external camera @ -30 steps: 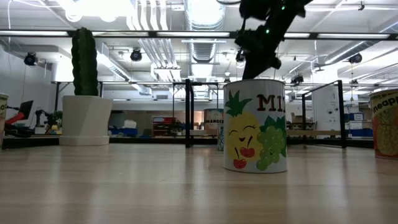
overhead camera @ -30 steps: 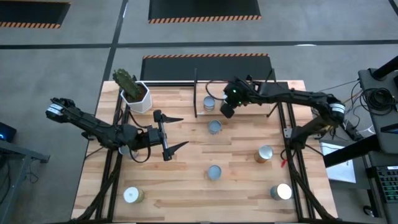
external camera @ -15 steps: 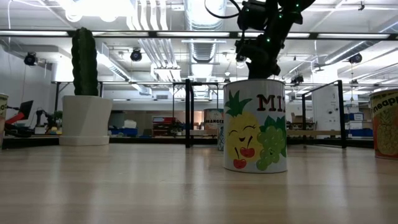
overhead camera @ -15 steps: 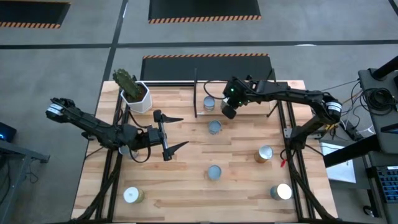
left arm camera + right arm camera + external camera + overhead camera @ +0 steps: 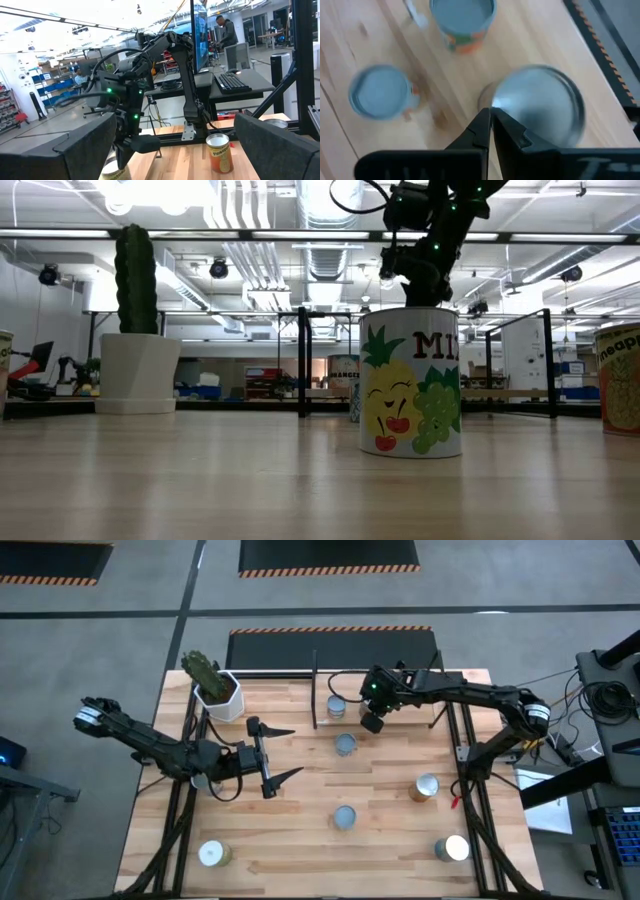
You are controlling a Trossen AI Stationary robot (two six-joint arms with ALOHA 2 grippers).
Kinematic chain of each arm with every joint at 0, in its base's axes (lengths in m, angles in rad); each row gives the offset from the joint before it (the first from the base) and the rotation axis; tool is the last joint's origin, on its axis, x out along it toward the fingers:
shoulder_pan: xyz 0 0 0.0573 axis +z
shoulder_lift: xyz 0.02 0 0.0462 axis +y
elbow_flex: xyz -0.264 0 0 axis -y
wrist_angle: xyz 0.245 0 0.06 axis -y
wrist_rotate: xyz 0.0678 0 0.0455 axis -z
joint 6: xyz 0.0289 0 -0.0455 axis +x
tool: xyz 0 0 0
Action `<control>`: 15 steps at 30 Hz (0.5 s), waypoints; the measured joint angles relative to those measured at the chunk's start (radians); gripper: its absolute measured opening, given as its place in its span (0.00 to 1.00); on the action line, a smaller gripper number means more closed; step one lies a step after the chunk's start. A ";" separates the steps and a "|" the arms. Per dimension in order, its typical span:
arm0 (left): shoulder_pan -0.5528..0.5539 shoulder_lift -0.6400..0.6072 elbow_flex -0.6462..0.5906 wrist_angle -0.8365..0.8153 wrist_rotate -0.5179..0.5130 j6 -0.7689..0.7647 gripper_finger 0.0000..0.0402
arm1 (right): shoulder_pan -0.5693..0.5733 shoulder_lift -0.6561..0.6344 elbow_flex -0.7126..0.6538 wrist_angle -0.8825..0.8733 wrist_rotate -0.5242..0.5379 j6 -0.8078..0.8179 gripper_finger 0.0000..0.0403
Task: Pick and place cans onto a shelf
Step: Put the canned tomatoes on the shelf
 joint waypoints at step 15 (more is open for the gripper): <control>0.000 0.000 0.000 0.000 0.000 0.000 0.96 | -0.001 -0.066 0.003 -0.015 0.070 -0.006 0.02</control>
